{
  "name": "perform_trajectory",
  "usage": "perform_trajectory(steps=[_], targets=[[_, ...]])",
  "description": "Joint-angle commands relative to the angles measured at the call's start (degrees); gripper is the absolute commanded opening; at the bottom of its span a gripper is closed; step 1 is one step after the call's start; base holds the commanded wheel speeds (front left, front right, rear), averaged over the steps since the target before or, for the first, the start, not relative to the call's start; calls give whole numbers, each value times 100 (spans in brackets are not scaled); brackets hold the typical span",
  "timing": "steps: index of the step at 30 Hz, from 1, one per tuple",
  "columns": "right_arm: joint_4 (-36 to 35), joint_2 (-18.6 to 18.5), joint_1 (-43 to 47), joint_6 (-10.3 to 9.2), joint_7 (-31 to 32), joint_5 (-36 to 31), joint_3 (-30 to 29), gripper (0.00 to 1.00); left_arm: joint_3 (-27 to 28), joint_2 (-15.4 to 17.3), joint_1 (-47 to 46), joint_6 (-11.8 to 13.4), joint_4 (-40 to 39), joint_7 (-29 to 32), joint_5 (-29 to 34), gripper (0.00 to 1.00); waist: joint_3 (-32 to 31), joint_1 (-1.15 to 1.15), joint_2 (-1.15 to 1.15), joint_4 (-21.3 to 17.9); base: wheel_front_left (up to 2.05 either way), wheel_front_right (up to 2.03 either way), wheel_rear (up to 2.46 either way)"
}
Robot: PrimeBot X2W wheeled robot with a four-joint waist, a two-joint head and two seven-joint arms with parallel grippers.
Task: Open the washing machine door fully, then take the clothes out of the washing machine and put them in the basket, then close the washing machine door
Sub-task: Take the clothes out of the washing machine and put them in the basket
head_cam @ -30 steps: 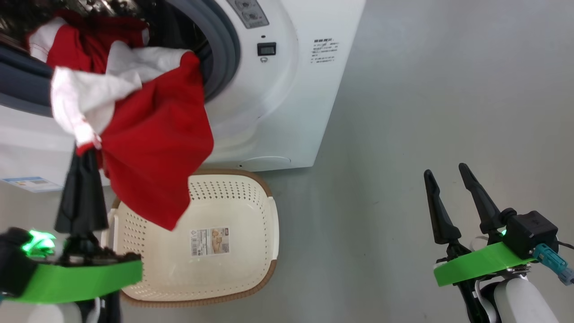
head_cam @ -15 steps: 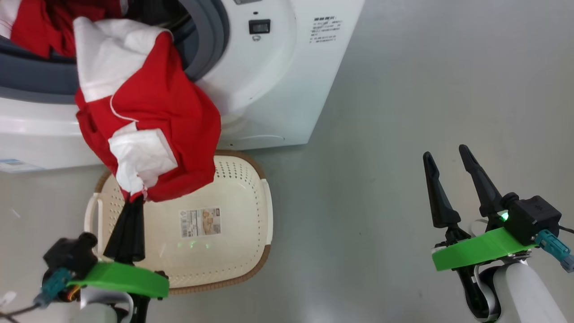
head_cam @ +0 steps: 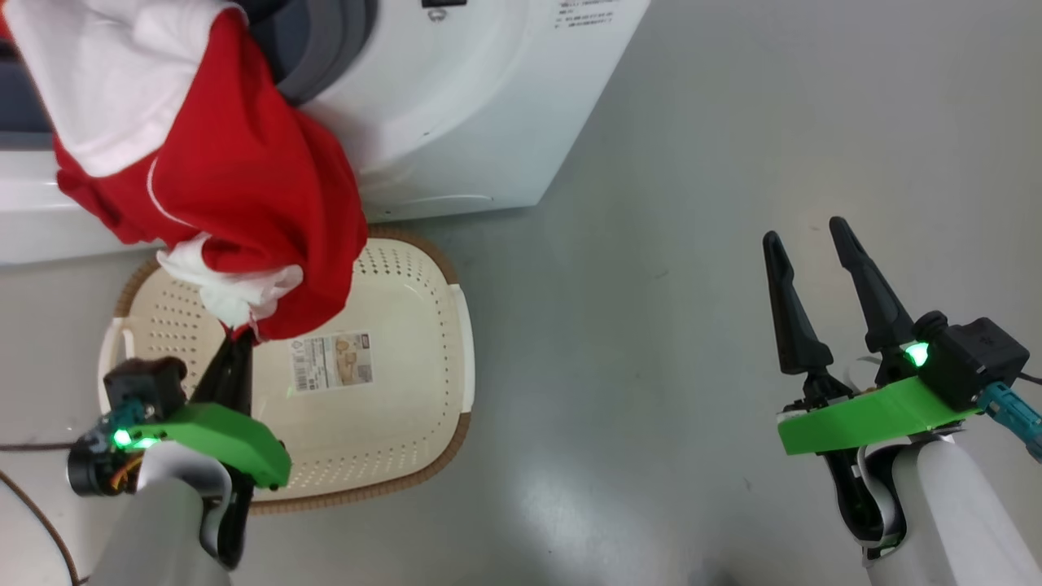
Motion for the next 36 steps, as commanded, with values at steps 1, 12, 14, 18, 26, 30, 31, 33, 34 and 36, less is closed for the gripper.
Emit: perform_trajectory(steps=[1, 12, 14, 18, 26, 30, 31, 33, 34, 36], targets=[[-157, 2, -31, 35, -36, 48, 110, 100, 103, 212, -116, -32, 79, -31, 57, 24, 150, 0, 0, -89, 0, 0, 0], [-186, 2, -175, 35, -36, 102, 175, 100, -125, 380, -1031, -32, 1268, -31, 147, 93, 421, 0, 0, -203, 0, 0, 0], [-179, 2, -187, 35, -36, 106, 191, 100, -117, 402, -1143, -32, 1386, -31, 140, 100, 429, 0, 0, -218, 0, 0, 0], [-159, 3, -193, 35, -36, 95, 192, 100, -107, 433, -1265, -32, 1535, -31, 137, 100, 405, 0, 0, -233, 0, 0, 0], [-124, 3, -117, 35, -36, 73, 177, 100, -153, 400, -1095, -32, 1340, -31, 66, 100, 235, 0, 0, -175, 0, 0, 0], [-129, 3, -79, 35, -36, 41, 158, 100, -152, 372, -928, -32, 932, -31, -51, 100, 159, 0, 0, -95, 0, 0, 0], [-129, 3, -70, 35, -36, 33, 154, 100, -154, 364, -876, -32, 823, -31, -75, 100, 146, 0, 0, -79, 0, 0, 0], [-133, 3, -56, 35, -36, 17, 143, 100, -115, 363, -774, -32, 565, -32, -113, 100, 129, 0, 0, -41, 0, 0, 0], [-138, 3, -52, 35, -36, 10, 136, 100, -90, 358, -718, -32, 440, -32, -132, 100, 123, 0, 0, -21, 0, 0, 0], [-141, 3, -46, 35, -36, 3, 128, 100, -70, 352, -659, -32, 296, -32, -125, 100, 114, 0, 0, 0, 0, 0, 0]])
